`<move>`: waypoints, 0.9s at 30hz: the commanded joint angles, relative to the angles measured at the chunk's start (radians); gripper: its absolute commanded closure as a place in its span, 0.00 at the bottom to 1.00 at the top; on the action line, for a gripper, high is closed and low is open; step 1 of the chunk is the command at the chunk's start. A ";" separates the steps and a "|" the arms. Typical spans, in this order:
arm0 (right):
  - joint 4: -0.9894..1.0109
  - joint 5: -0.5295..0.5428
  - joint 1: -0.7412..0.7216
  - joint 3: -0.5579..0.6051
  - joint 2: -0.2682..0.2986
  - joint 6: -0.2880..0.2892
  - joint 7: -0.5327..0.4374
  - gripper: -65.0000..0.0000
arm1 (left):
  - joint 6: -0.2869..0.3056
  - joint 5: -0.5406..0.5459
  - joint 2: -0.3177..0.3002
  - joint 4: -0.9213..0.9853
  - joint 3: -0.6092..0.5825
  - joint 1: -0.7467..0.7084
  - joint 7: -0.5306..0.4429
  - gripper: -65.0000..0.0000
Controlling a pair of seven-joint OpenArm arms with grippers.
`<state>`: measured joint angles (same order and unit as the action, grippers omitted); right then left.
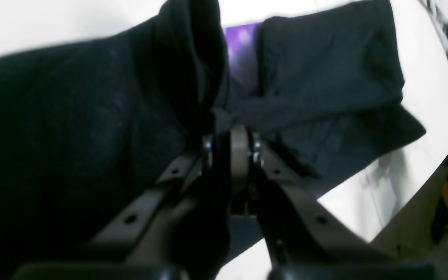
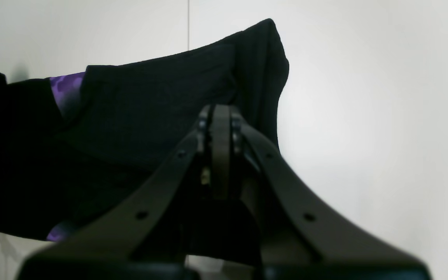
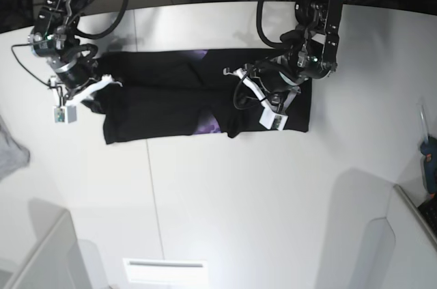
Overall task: Fold the T-shirt properly
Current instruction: 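Grasp the strip end with the left gripper and fold it toward the middle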
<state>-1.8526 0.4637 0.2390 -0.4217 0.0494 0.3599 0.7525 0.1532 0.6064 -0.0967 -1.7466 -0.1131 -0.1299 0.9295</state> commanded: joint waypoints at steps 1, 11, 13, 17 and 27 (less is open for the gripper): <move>-0.017 0.014 -0.010 -0.004 0.010 0.009 -0.024 1.00 | 0.004 0.019 0.002 -0.013 -0.004 0.013 -0.019 1.00; -0.017 0.014 -0.011 -0.004 0.010 0.009 -0.024 1.00 | 0.004 0.019 0.004 -0.011 0.005 0.020 -0.019 1.00; -0.017 0.014 -0.011 -0.004 0.010 0.009 -0.024 1.00 | 0.004 0.019 0.004 -0.011 0.002 0.020 -0.020 1.00; -0.017 0.014 -0.011 -0.004 0.010 0.009 -0.024 1.00 | 0.004 0.019 0.004 -0.011 -0.003 0.020 -0.020 0.99; -0.015 0.014 -0.010 -0.003 0.008 0.009 -0.024 1.00 | 0.004 0.020 0.010 -0.009 -0.004 0.022 -0.020 0.40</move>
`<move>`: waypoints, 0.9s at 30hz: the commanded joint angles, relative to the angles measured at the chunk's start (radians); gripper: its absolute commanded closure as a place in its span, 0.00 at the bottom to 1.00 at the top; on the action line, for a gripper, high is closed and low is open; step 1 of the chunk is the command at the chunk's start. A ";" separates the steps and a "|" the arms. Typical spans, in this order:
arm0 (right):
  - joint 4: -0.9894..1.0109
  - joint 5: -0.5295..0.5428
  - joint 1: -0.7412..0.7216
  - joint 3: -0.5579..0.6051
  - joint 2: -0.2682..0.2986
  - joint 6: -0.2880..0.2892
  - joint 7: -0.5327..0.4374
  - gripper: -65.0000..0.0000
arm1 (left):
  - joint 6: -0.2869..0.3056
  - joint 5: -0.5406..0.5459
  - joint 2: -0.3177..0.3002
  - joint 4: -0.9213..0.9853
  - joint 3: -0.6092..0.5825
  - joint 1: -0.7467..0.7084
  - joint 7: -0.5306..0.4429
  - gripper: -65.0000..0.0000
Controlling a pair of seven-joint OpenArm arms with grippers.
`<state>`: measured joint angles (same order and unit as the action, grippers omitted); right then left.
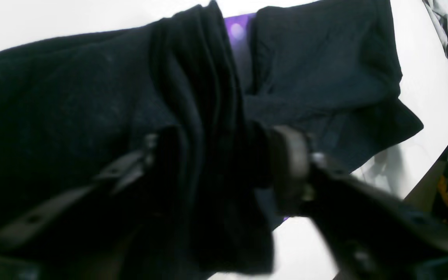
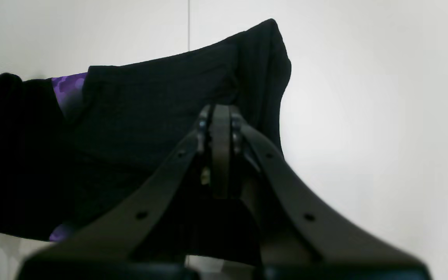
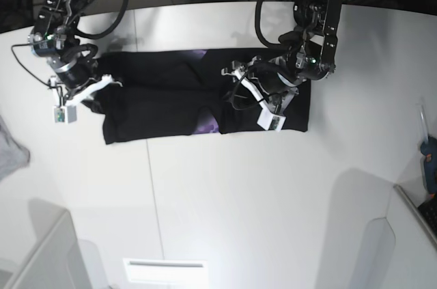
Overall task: Fold the T-shirt properly
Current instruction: 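Grasp the strip end with the left gripper and fold it toward the middle, then release the left gripper and raise it off the shirt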
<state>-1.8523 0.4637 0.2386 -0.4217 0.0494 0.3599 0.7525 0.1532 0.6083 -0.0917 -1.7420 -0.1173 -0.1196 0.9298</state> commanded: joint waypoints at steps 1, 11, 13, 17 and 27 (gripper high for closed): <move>-0.016 0.014 -0.009 -0.003 0.008 0.009 -0.024 1.00 | 0.006 0.019 0.013 -0.014 0.000 0.011 -0.021 0.35; -0.019 0.017 -0.018 -0.006 -0.019 0.009 0.051 1.00 | 0.009 0.019 0.016 -0.040 -0.063 0.002 -0.021 0.36; -0.020 0.046 -0.031 -0.007 -0.019 0.009 0.094 1.00 | 0.009 0.019 -0.015 -0.071 -0.020 -0.019 -0.021 0.63; -0.014 0.189 -0.037 -0.024 -0.010 0.009 0.180 0.79 | 0.009 0.019 -0.039 -0.144 0.140 -0.090 -0.021 1.00; 0.065 0.281 -0.150 -0.116 -0.010 0.000 0.310 0.39 | 0.050 0.019 -0.153 -0.154 0.402 -0.237 -0.028 1.00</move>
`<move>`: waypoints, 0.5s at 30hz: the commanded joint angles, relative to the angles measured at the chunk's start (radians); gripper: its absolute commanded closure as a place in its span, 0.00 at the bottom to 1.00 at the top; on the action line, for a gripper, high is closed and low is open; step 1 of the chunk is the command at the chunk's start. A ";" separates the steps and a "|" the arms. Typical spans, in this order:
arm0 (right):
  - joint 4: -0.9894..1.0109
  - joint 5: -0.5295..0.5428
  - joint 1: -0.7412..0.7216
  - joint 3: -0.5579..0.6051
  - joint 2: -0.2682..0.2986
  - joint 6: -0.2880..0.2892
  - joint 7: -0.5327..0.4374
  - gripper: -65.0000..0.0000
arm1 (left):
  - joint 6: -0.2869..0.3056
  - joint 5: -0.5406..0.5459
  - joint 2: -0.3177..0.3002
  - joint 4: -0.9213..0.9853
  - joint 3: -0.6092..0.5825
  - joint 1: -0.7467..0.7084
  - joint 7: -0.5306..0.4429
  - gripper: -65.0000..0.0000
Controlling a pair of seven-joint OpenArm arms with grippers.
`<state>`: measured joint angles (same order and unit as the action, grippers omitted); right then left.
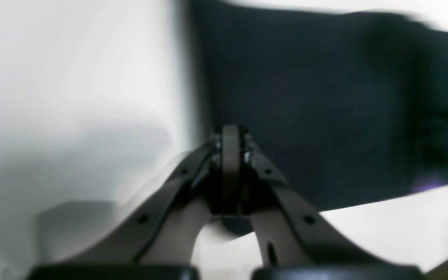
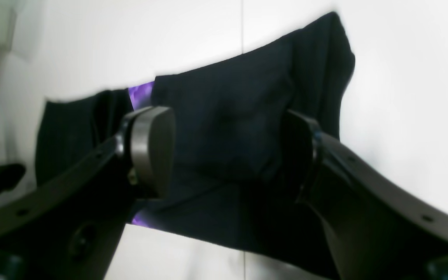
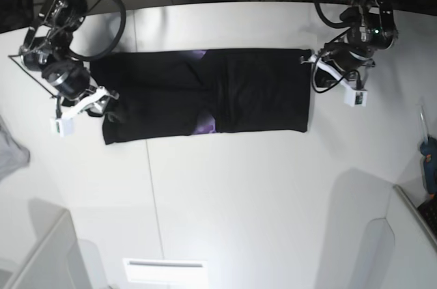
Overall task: Fold the T-shirt properly
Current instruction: 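Release the left gripper and raise it off the shirt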
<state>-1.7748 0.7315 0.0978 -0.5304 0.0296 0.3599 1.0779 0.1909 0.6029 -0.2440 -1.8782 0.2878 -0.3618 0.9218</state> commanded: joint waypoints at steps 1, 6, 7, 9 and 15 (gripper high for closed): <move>0.017 0.013 -0.025 -0.017 0.020 0.000 -0.003 0.39 | 0.037 0.024 -0.013 -0.018 0.026 -0.009 -0.020 1.00; 0.160 0.015 -0.073 -0.024 0.056 0.000 0.029 0.39 | 0.163 0.015 -0.016 -0.013 0.216 -0.042 -0.022 1.00; 0.172 0.015 -0.073 -0.026 0.060 0.000 0.029 0.39 | 0.180 0.015 -0.016 -0.010 0.244 -0.047 -0.022 1.00; 0.178 0.015 -0.073 -0.020 0.071 0.000 0.028 0.39 | 0.196 0.015 -0.018 0.012 0.276 -0.047 -0.019 1.00; 0.250 0.013 -0.096 -0.021 0.076 0.000 0.028 0.39 | 0.200 0.013 -0.019 0.095 0.284 -0.042 -0.022 1.00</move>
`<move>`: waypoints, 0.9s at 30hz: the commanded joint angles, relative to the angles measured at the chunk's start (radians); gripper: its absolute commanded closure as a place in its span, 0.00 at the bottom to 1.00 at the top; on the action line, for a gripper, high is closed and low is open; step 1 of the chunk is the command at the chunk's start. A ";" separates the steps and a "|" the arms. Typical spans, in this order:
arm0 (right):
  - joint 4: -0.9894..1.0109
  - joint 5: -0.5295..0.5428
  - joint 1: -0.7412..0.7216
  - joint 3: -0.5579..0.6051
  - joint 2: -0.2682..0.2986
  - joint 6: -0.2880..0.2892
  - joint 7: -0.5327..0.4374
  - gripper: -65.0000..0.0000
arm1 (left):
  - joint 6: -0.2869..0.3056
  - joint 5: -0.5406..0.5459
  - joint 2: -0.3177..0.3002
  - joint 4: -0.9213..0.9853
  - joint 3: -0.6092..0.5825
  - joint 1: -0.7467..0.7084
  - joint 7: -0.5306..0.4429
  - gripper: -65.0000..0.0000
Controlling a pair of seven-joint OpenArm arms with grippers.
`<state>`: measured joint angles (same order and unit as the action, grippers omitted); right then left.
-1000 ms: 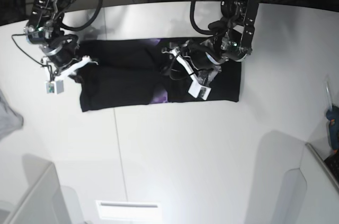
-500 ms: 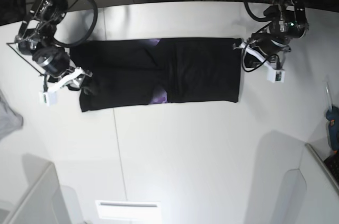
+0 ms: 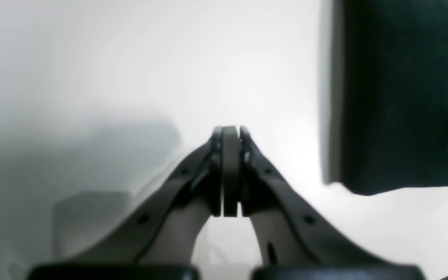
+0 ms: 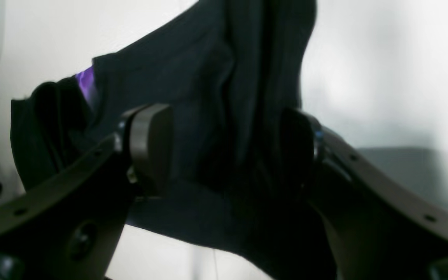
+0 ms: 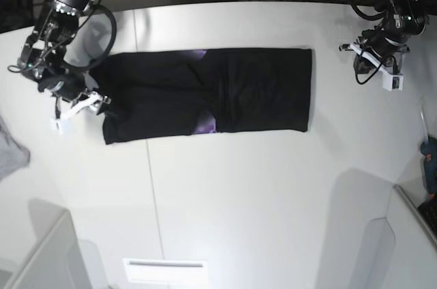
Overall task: Fold the T-shirt properly
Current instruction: 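Release the left gripper and raise it off the shirt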
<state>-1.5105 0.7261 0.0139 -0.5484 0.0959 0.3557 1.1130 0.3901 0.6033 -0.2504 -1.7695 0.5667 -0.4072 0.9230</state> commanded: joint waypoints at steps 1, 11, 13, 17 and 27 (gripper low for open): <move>0.001 0.019 -0.013 -0.003 0.009 0.004 -0.007 0.39 | 0.000 0.013 -0.011 -0.007 0.003 0.003 -0.023 1.00; 0.120 0.019 -0.012 0.001 0.006 0.012 -0.029 0.39 | 0.000 0.013 -0.008 0.033 -0.001 0.032 -0.023 1.00; 0.116 0.022 0.004 0.004 0.001 0.013 -0.027 0.39 | 0.000 0.013 -0.008 0.064 -0.003 0.049 -0.023 1.00; 0.124 0.020 0.024 0.090 0.008 0.010 -0.035 0.39 | 0.000 0.013 -0.011 0.090 -0.033 0.057 -0.023 1.00; 0.126 0.017 0.041 0.103 0.009 0.004 -0.084 0.40 | -0.003 0.013 -0.007 0.109 -0.076 0.087 -0.025 1.00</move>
<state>-1.3853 0.7853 0.0505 -0.4450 0.0963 0.3672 0.9928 0.3893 0.6037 -0.2470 -1.6478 0.4854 -0.3225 0.9146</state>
